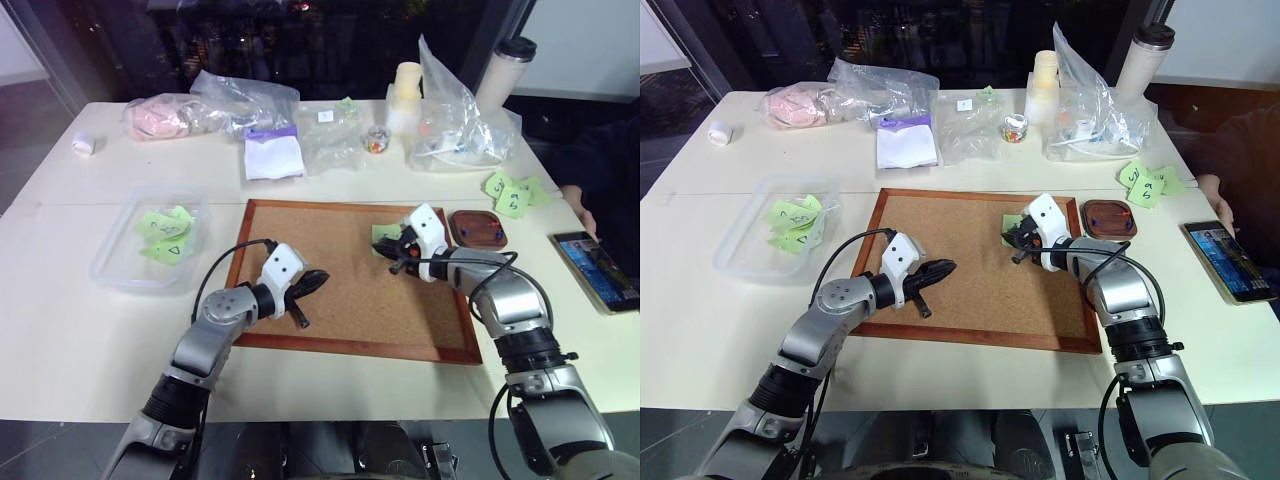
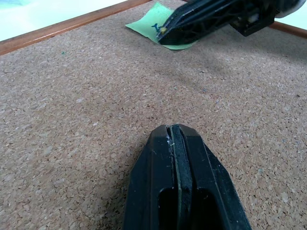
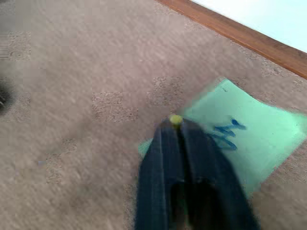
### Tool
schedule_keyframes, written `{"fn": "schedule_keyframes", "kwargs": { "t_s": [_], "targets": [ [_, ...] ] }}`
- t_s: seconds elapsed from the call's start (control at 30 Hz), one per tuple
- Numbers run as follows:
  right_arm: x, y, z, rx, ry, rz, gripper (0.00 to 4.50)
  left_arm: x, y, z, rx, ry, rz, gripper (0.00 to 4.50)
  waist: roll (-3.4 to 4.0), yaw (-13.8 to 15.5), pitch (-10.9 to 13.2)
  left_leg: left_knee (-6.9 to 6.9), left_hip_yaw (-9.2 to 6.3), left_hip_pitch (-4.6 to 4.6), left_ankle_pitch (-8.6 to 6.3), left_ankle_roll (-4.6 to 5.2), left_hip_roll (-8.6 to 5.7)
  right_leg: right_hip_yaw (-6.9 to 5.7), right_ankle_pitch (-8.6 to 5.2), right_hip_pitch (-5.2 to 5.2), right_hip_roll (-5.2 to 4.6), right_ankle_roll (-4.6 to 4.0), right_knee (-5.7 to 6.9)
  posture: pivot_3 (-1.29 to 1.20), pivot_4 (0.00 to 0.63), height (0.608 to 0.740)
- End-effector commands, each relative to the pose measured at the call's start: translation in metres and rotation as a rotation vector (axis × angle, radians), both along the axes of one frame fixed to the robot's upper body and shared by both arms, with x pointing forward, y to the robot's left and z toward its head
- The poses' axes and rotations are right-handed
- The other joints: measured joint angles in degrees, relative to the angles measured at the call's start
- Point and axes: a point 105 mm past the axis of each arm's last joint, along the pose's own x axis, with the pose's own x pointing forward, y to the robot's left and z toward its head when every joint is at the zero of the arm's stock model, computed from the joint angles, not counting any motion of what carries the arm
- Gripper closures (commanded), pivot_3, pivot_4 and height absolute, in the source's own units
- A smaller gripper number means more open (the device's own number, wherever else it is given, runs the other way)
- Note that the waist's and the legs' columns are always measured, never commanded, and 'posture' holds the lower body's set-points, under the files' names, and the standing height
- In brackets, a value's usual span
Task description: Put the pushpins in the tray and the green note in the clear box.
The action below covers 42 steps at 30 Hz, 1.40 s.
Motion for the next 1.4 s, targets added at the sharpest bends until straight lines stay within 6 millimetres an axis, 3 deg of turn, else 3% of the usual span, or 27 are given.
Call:
{"fn": "schedule_keyframes", "kwargs": {
  "t_s": [0.03,0.37,0.57,0.83,0.87,0.9,1.0,1.13,1.4],
  "targets": [
    [0.001,0.003,0.013,0.024,-0.037,0.009,4.46,-0.007,0.003,-0.025,0.036,0.095,0.012,4.5,0.0,0.0,0.0,0.0,0.0,0.0,0.0,0.0,0.0,0.0,0.0,0.0,0.0,0.0,0.0,0.0,0.15,0.74],
    [-0.004,0.004,0.045,0.035,-0.105,0.03,4.46,-0.008,0.002,-0.032,0.042,0.122,0.021,4.5,0.0,0.1,0.0,-0.1,0.01,-0.01,0.0,0.0,-0.01,0.0,0.0,-0.03,-0.02,0.0,-0.05,0.0,0.15,0.74],
    [-0.017,0.006,0.062,0.018,-0.142,0.063,4.46,-0.005,-0.001,-0.029,0.026,0.109,0.022,4.5,0.0,0.2,0.0,-0.11,0.0,0.01,0.0,0.0,-0.01,-0.01,0.0,0.0,-0.04,0.0,-0.07,0.0,0.15,0.74],
    [-0.049,0.011,0.068,-0.051,-0.151,0.156,4.46,0.016,-0.022,0.037,-0.281,0.085,0.026,4.5,-0.09,0.4,0.1,-0.07,-0.08,-0.13,0.0,0.0,-0.14,-0.05,0.01,-0.05,-0.15,0.01,-0.07,0.0,0.15,0.74],
    [-0.053,0.014,0.068,-0.05,-0.151,0.172,4.5,0.019,-0.023,0.045,-0.321,0.09,0.027,3.84,-0.11,0.3,0.1,-0.05,-0.12,-0.25,0.0,0.0,-0.14,-0.07,0.01,-0.14,-0.14,0.02,-0.07,0.0,0.15,0.74],
    [-0.057,0.016,0.069,-0.05,-0.15,0.184,4.5,0.022,-0.024,0.052,-0.353,0.096,0.028,3.66,-0.11,0.2,0.1,-0.01,-0.16,-0.36,0.0,0.0,-0.15,-0.09,0.01,-0.22,-0.12,0.03,-0.07,0.0,0.15,0.74],
    [-0.062,0.019,0.07,-0.065,-0.159,0.194,4.5,0.032,-0.025,0.067,-0.467,0.143,0.054,2.25,-0.1,0.0,0.1,0.31,-0.4,-0.97,0.01,0.0,-0.13,-0.25,0.03,-0.67,0.06,0.05,0.01,0.0,0.15,0.74],
    [-0.062,0.021,0.071,-0.071,-0.169,0.191,4.5,0.039,-0.025,0.078,-0.627,0.248,0.062,0.14,-0.12,0.1,0.1,0.31,-0.44,-0.96,0.01,0.0,-0.14,-0.26,0.03,-0.69,0.06,0.05,0.04,0.0,0.15,0.74],
    [-0.065,0.029,0.074,-0.083,-0.194,0.207,4.5,0.038,-0.045,0.084,-0.838,0.524,-0.002,0.14,-0.18,0.3,0.1,0.38,-0.51,-1.01,0.01,0.0,-0.23,-0.31,0.03,-0.67,0.02,0.06,0.03,0.0,0.15,0.74]
  ]
}}
